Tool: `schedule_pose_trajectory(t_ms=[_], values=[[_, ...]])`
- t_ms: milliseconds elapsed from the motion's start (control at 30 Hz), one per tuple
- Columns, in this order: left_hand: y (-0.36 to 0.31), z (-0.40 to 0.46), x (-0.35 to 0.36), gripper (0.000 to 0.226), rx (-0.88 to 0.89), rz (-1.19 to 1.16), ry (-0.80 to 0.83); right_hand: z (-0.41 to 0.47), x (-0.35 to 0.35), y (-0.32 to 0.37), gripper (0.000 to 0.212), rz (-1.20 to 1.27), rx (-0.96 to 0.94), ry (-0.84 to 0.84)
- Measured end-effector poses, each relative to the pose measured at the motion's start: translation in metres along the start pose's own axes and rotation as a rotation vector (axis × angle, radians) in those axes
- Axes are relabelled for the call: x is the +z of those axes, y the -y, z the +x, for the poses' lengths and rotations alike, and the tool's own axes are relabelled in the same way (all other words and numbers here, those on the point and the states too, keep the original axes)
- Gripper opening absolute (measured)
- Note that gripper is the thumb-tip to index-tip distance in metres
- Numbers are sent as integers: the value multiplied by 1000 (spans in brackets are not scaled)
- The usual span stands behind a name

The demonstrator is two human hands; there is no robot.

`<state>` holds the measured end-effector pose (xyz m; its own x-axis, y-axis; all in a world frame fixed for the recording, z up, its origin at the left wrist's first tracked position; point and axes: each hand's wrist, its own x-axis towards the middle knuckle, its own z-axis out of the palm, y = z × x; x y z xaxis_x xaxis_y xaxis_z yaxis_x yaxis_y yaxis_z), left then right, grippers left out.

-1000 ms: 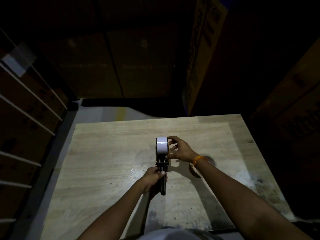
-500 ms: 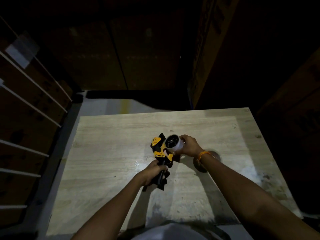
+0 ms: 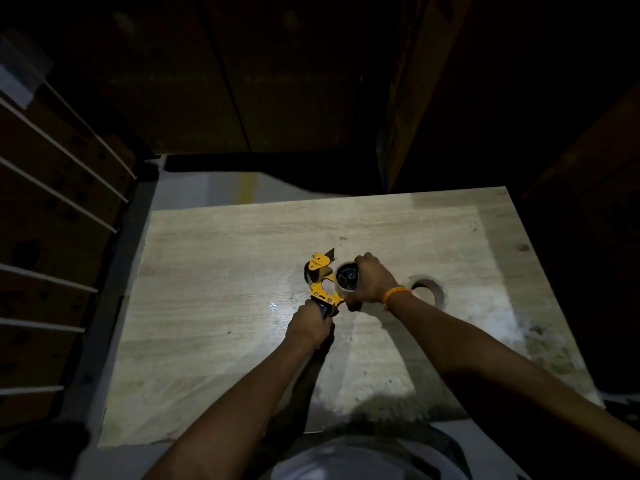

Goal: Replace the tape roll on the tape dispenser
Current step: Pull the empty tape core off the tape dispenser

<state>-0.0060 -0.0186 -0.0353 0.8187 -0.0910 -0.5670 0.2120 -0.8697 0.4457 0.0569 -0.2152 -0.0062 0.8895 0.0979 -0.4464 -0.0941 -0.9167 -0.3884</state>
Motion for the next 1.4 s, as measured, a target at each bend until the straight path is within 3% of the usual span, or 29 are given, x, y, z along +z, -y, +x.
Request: schedule_pose_trajectory(t_ms=[200,500,800,933,1167,1400], values=[[3,0,7,53,-37,78,-51,3,1,6,98,-113,-35,7],[-8,13,11,49,-140,-5,-43,5,-15,11,103,-102,-42,-11],[-10,20,15,50,-98,3,-45,-4,-13,7,97,32,26,-80],[-8,22,13,50,-61,27,-43,-6,-16,6,100,57,-85,-72],[-8,23,13,45,-95,-14,-53,-1,-27,23,69,-95,-120,-82],[-12,25,15,46,-98,42,-27,0,-32,22,61,-155,-162,-114]])
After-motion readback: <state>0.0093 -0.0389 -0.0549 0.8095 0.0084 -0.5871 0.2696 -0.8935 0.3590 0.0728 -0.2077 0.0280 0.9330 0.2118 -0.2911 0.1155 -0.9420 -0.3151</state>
